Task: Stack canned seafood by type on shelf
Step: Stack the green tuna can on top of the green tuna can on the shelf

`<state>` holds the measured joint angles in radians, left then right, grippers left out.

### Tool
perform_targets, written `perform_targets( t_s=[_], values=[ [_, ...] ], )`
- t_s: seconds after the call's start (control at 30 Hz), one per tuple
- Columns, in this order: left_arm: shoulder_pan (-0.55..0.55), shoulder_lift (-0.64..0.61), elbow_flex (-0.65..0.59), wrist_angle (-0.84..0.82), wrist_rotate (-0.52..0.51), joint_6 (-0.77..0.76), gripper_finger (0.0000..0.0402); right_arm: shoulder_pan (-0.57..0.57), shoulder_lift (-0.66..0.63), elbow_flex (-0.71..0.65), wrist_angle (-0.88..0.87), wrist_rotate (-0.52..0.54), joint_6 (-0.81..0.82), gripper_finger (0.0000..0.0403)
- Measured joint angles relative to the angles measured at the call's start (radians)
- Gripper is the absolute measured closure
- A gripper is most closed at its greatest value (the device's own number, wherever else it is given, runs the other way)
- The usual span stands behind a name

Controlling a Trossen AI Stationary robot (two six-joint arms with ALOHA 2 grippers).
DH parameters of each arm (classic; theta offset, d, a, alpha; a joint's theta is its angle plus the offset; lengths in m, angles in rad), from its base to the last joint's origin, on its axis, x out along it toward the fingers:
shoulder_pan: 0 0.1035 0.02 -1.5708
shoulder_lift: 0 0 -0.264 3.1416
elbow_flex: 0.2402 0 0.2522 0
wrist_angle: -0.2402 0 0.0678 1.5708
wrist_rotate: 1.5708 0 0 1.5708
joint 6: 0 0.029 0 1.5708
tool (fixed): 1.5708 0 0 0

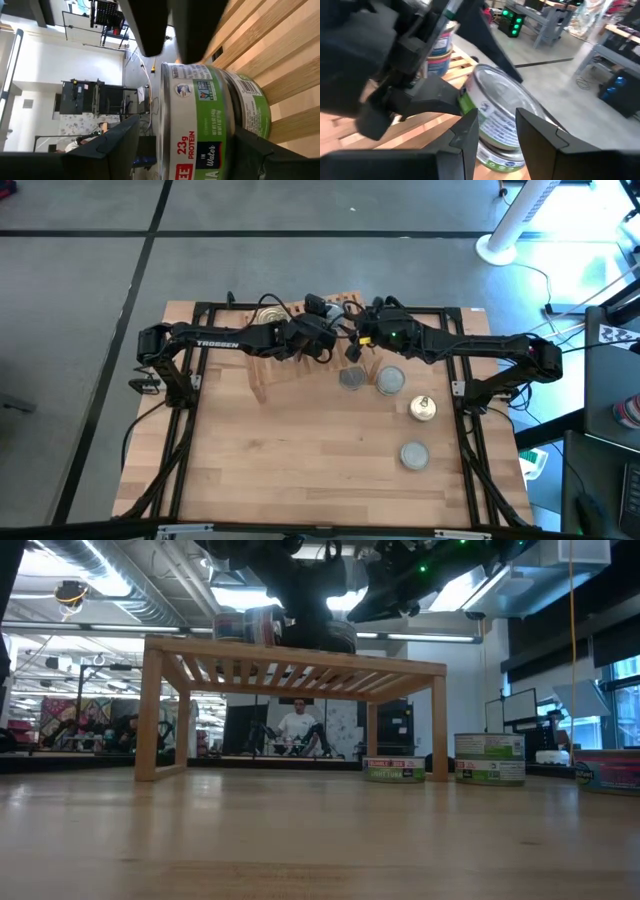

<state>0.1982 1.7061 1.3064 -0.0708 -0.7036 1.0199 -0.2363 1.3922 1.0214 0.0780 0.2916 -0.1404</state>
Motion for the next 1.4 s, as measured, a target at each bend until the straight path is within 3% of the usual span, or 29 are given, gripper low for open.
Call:
perform_targets(
  t_s=[0.13, 0.5, 0.87, 1.4],
  values=[
    [0.004, 0.000, 0.000, 0.000, 0.002, -0.009, 0.0165, 0.000, 0.000, 0.000, 0.037, -0.083, 0.000, 0.0272],
    [-0.016, 0.000, 0.000, 0.007, 0.003, 0.000, 0.0165, 0.000, 0.044, 0.002, 0.055, -0.083, -0.060, 0.0272],
    [-0.022, 0.000, 0.000, 0.007, 0.003, 0.001, 0.0165, 0.000, 0.066, 0.002, 0.068, 0.011, -0.072, 0.0272],
    [-0.062, 0.000, 0.000, 0.009, 0.002, 0.002, 0.0165, 0.000, 0.066, 0.001, 0.086, 0.014, -0.074, 0.0272]
  ],
)
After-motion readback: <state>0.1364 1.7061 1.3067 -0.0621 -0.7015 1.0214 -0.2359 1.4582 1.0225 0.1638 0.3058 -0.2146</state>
